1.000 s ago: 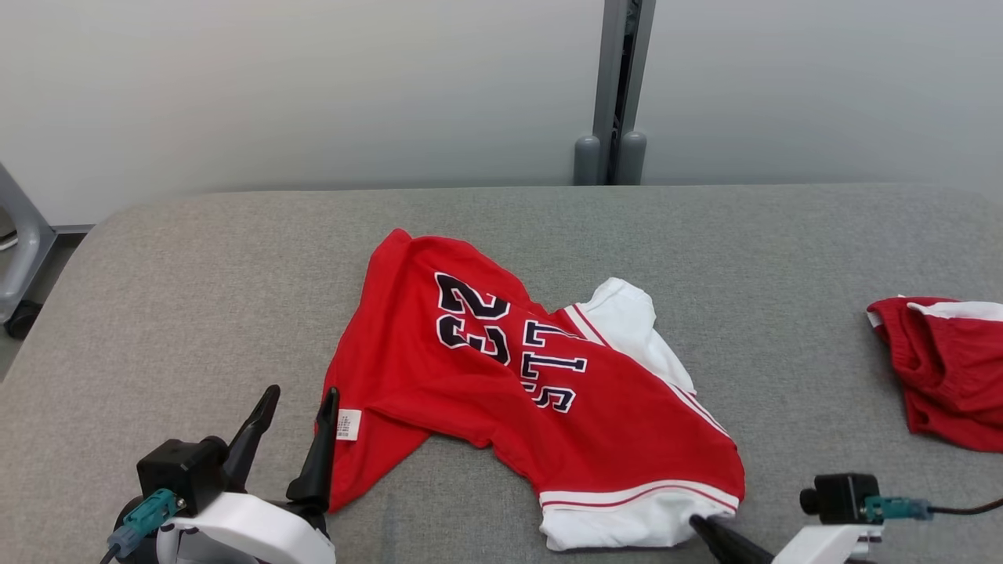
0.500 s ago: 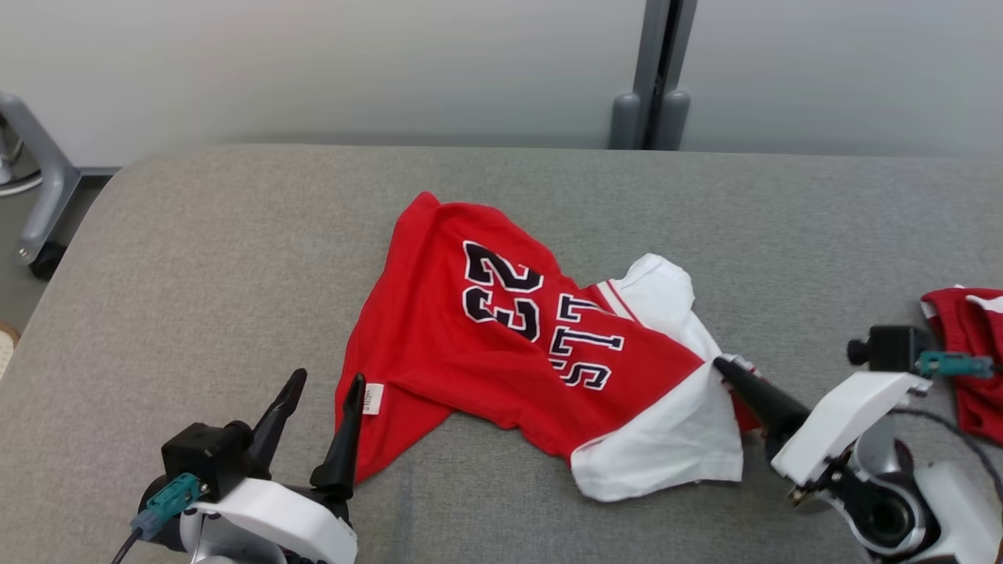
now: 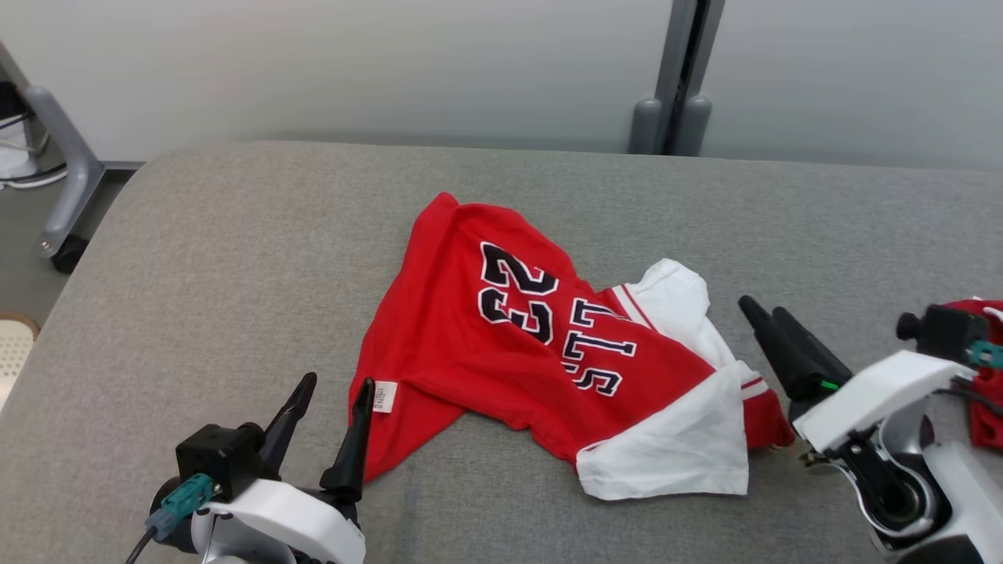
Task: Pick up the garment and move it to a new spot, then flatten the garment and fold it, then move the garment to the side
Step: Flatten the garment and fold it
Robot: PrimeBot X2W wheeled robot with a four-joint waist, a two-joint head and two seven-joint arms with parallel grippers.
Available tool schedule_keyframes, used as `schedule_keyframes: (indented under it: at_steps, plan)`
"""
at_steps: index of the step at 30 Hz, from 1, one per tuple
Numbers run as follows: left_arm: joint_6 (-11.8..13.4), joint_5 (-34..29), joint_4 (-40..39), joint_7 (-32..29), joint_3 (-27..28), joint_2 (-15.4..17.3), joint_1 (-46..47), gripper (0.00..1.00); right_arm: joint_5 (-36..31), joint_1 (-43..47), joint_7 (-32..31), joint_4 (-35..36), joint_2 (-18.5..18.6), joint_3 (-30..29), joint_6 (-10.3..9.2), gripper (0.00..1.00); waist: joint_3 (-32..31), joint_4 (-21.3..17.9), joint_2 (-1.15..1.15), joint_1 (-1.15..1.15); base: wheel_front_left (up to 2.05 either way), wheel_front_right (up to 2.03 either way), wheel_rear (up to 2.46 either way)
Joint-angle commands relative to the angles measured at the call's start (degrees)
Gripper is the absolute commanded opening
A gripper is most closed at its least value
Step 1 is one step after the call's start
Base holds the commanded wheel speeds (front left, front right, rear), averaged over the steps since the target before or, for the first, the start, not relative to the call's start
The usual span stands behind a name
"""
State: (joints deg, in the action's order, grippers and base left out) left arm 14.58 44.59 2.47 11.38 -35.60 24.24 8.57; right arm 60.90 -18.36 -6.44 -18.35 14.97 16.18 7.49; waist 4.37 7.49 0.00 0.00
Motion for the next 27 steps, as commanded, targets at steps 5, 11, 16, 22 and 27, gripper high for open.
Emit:
schedule_keyframes:
  at_steps: [5, 11, 16, 22, 27]
  plan:
    - [0.33, 0.44, 0.05, 0.54, 0.33, -0.13, -0.77, 1.0, 0.38, 5.9, 5.57, 5.4, 3.67, 0.35, 0.02, 1.0, -1.25, -2.5, 0.0, 0.0, 0.0, 0.0, 0.0]
    - [0.38, 0.84, 0.48, 1.12, 0.42, -0.83, -0.89, 1.0, -4.77, 13.31, 11.25, 7.82, 5.65, 0.85, 0.02, 1.0, -2.24, -4.47, 0.0, 0.0, 0.0, 0.0, 0.0]
    - [0.2, 0.94, 0.69, 1.32, 0.39, -1.1, -0.48, 1.0, -7.6, 16.46, 8.64, 7.01, 4.2, 3.73, 0.02, 1.0, -2.28, -5.14, 0.0, 0.0, 0.0, 0.0, 0.0]
    - [-0.26, 0.75, 0.78, 1.27, 0.16, -1.06, 0.46, 1.0, -10.44, 13.8, 2.16, 2.89, 2.07, 7.41, 0.02, 1.0, -1.15, -4.89, 0.0, 0.0, 0.0, 0.0, 0.0]
    - [-0.4, 0.6, 1.04, 1.16, -0.07, -1.3, 1.2, 1.0, -10.83, 10.68, -1.63, -3.05, -0.5, 7.5, 0.02, 1.0, -0.11, -3.96, 0.0, 0.0, 0.0, 0.0, 0.0]
